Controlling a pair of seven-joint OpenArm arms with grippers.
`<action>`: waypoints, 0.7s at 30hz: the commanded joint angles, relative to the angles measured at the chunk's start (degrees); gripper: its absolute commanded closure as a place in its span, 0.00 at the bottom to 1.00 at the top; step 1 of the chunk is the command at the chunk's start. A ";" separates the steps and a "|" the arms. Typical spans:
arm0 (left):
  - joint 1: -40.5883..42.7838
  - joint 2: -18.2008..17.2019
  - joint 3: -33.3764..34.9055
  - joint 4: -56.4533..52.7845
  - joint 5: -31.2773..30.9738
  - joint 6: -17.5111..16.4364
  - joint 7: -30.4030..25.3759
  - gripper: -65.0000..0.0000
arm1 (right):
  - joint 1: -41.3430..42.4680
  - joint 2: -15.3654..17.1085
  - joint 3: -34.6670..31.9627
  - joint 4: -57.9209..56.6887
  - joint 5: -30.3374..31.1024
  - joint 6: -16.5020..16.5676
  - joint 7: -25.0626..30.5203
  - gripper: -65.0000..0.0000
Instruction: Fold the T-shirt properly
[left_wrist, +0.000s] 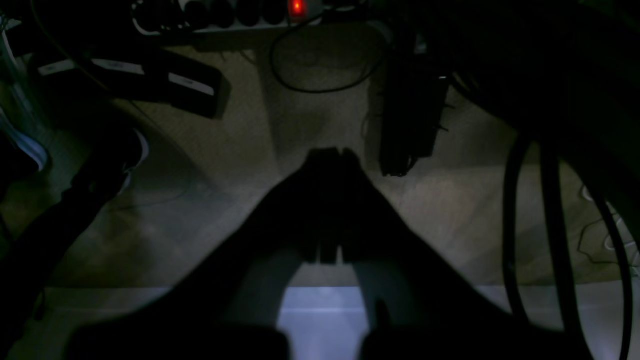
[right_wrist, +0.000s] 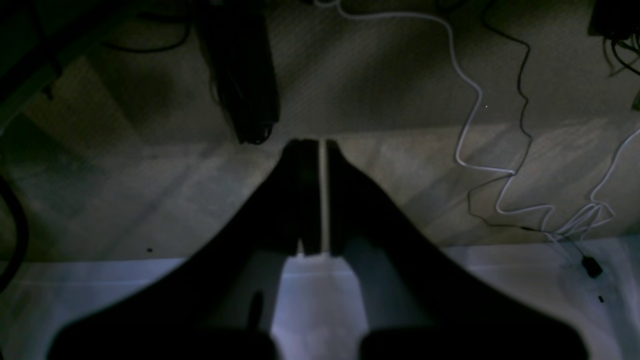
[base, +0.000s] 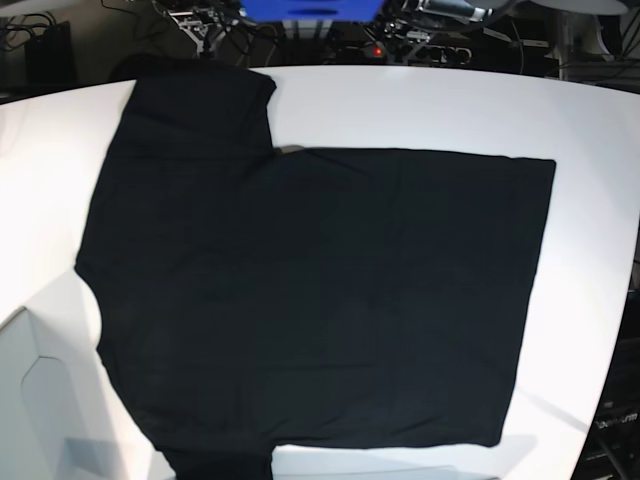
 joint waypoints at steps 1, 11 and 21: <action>0.30 -0.04 -0.01 0.19 0.16 0.77 -0.19 1.00 | -0.25 0.26 -0.04 0.09 -0.05 0.78 -0.16 1.00; 0.30 -0.04 -0.01 0.19 0.16 0.77 -0.19 1.00 | -0.43 0.08 0.05 0.09 -0.05 0.78 0.02 1.00; 0.39 -0.04 -0.01 0.19 0.16 0.77 -0.19 1.00 | -0.52 0.00 0.05 0.18 -0.05 0.78 0.28 1.00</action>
